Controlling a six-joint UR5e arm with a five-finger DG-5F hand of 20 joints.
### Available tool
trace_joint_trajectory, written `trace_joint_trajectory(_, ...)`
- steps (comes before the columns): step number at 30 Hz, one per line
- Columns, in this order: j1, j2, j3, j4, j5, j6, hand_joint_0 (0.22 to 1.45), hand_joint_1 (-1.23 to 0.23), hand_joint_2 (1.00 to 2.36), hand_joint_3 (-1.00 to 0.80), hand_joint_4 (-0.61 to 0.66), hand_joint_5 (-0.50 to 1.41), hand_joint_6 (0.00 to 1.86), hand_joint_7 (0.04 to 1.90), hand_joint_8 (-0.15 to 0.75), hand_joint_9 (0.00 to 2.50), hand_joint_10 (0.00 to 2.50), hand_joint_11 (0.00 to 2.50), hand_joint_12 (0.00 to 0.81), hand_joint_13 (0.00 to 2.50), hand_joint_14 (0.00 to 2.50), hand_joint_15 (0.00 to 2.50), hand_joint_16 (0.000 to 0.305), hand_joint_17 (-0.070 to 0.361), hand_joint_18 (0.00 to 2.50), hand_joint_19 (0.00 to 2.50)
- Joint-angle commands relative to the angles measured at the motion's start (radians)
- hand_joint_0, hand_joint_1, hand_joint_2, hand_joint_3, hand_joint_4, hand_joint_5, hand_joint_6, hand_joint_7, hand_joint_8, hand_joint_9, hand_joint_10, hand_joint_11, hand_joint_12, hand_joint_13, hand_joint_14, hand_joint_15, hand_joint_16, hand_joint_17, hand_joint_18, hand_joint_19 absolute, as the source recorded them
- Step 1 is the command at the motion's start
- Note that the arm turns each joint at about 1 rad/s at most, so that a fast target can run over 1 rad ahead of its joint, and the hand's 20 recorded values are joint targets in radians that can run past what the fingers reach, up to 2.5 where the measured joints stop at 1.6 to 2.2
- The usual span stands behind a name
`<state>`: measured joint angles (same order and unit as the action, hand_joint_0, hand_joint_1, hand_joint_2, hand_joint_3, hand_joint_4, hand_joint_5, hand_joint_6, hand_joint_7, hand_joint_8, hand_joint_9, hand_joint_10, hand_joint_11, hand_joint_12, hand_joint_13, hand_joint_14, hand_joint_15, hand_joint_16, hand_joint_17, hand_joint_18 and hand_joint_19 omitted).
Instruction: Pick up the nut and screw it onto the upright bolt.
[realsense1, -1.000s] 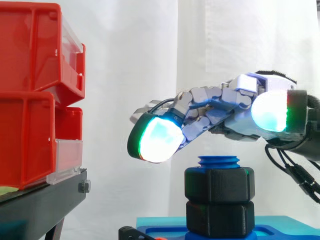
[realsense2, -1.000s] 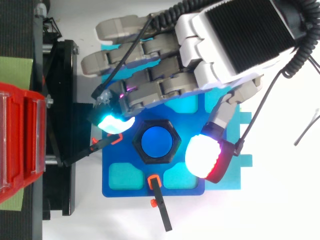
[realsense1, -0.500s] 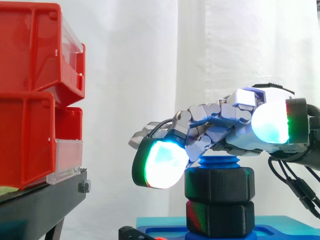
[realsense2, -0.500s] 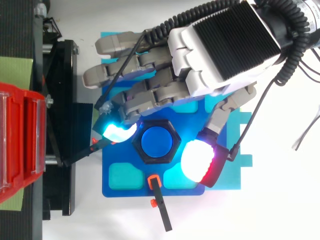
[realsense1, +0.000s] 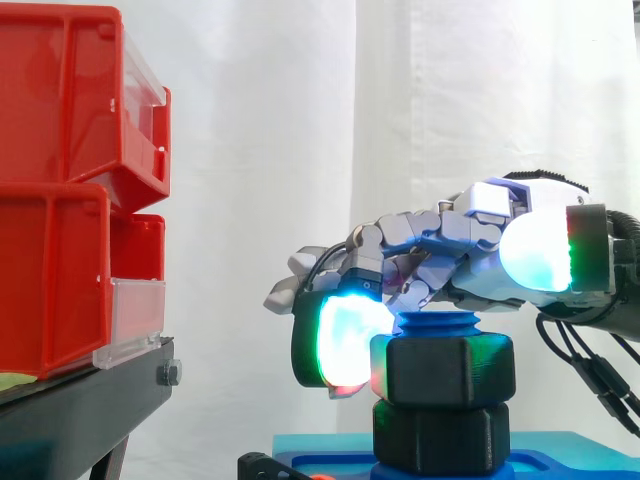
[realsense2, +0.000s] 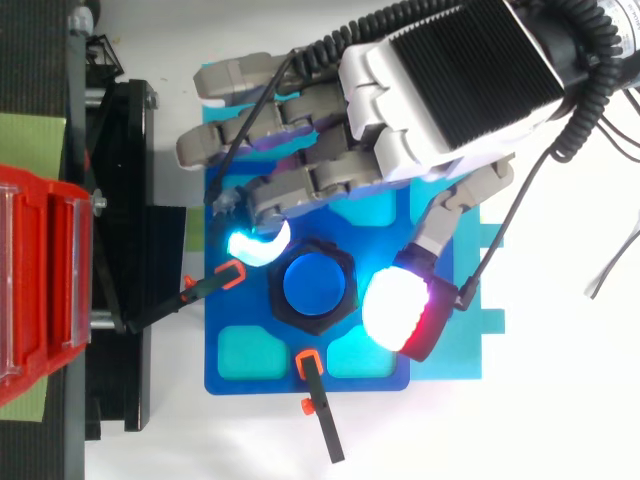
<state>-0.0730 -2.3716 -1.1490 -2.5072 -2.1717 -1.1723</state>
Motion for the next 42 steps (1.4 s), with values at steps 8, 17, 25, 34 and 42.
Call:
trace_joint_trajectory(8, -0.022, 0.0, 0.0, 0.013, -0.023, -0.009, 0.5, -0.21, 1.0, -0.5, 0.2, 0.0, 0.5, 1.37, 0.289, 0.96, 0.0, 0.0, 0.285, 0.4, 0.0, 0.0, 0.033, 0.075, 0.0, 0.0)
trace_joint_trajectory(17, -0.03, 0.0, 0.002, 0.019, -0.036, -0.009, 0.5, -0.22, 1.0, -0.5, 0.16, 0.03, 0.51, 1.41, 0.289, 1.07, 0.0, 0.0, 0.268, 0.47, 0.0, 0.0, 0.028, 0.064, 0.08, 0.0)
trace_joint_trajectory(25, -0.034, 0.0, 0.002, 0.027, -0.037, -0.009, 0.51, -0.23, 1.0, -0.5, 0.15, 0.04, 0.52, 1.42, 0.289, 1.14, 0.0, 0.0, 0.252, 0.52, 0.0, 0.0, 0.025, 0.055, 0.13, 0.0)
trace_joint_trajectory(34, -0.04, 0.0, 0.048, 0.018, -0.06, -0.004, 0.49, -0.24, 1.0, -0.5, 0.22, -0.17, 0.5, 0.83, 0.257, 0.83, 0.0, 0.0, 0.29, 0.34, 0.0, 0.0, 0.031, 0.071, 0.0, 0.0)
trace_joint_trajectory(42, -0.042, 0.0, 0.115, -0.073, -0.082, -0.026, 0.48, -0.23, 1.0, -0.5, 0.05, -0.28, 0.5, 0.61, 0.205, 0.41, 0.0, 0.0, 0.314, 0.15, 0.0, 0.0, 0.038, 0.085, 0.0, 0.0)
